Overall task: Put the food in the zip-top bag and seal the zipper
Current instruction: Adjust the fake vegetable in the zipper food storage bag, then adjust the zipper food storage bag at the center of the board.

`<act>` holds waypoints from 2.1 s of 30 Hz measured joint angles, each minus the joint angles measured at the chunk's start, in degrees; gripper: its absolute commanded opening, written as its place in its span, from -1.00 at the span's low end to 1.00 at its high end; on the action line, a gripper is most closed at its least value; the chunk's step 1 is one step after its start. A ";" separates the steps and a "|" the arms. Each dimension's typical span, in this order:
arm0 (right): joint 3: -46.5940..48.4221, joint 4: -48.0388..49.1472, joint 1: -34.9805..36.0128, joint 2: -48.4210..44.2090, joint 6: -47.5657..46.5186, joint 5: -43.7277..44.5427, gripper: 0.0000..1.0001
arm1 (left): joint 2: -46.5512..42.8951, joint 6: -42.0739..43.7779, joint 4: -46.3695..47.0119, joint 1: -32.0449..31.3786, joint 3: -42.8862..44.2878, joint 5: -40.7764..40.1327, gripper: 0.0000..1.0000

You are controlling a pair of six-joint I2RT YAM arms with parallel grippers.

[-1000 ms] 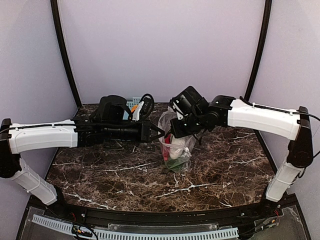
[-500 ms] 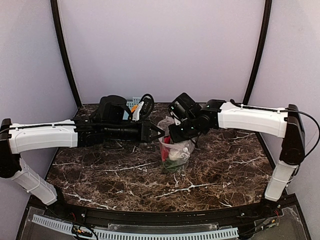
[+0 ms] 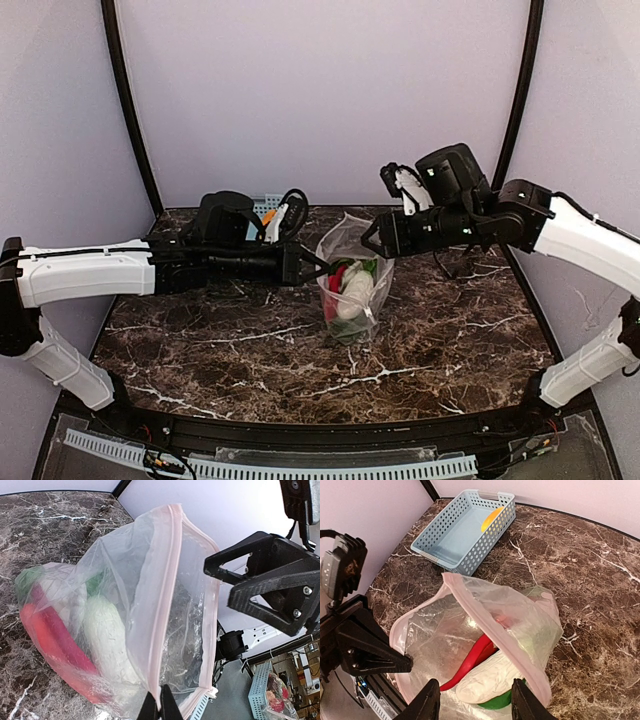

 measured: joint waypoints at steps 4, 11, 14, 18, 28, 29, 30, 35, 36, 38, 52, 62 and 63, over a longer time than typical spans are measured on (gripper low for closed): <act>-1.55 -0.11 -0.02 -3.17 0.35 0.02 0.11 | 0.00 0.11 -0.50 0.00 0.00 -0.04 -0.99; -4.11 -0.63 -0.02 -6.16 1.25 2.54 0.12 | 0.00 0.15 -0.57 0.00 0.00 -0.15 -0.99; -4.96 -0.76 -0.11 -6.16 2.32 4.81 0.11 | 0.00 0.15 -0.59 0.00 0.00 -0.20 -0.99; -7.23 -0.94 -0.11 -6.16 3.58 6.25 0.02 | 0.00 0.15 -0.63 0.00 0.00 -0.22 -0.99; -9.38 1.55 -0.11 -4.35 4.22 2.25 -1.00 | 0.00 0.39 -1.09 0.09 0.24 -0.42 -0.99; -9.29 1.73 -0.11 -3.98 4.22 1.73 -1.00 | 0.02 0.59 -1.81 0.28 0.68 -0.42 -0.99; -9.03 1.81 -0.11 -3.72 3.67 1.44 -1.00 | 0.07 0.94 -2.97 0.42 1.42 -0.37 -0.99; -3.06 2.64 -0.11 -4.00 0.20 0.48 -1.00 | 0.96 3.56 -8.44 2.71 10.64 0.02 -0.99; -2.16 3.91 -0.11 -4.70 -0.57 0.15 -1.00 | 0.96 4.04 -8.66 3.06 12.41 0.07 -0.99; -1.62 6.62 -0.11 -6.93 -1.79 -0.52 -1.00 | 0.85 4.76 -8.41 3.61 15.69 0.35 -0.99; -6.95 10.60 -0.15 -7.06 -2.49 0.37 -1.00 | 2.34 1.11 -5.14 3.91 8.04 5.66 -0.97; -7.78 9.62 -0.48 -5.11 -1.81 1.14 -1.00 | 3.61 2.43 -7.26 4.44 6.62 7.08 0.39; -7.78 9.62 -0.46 -4.98 -1.75 1.14 -1.00 | 3.34 2.86 -7.85 4.90 6.62 7.32 0.44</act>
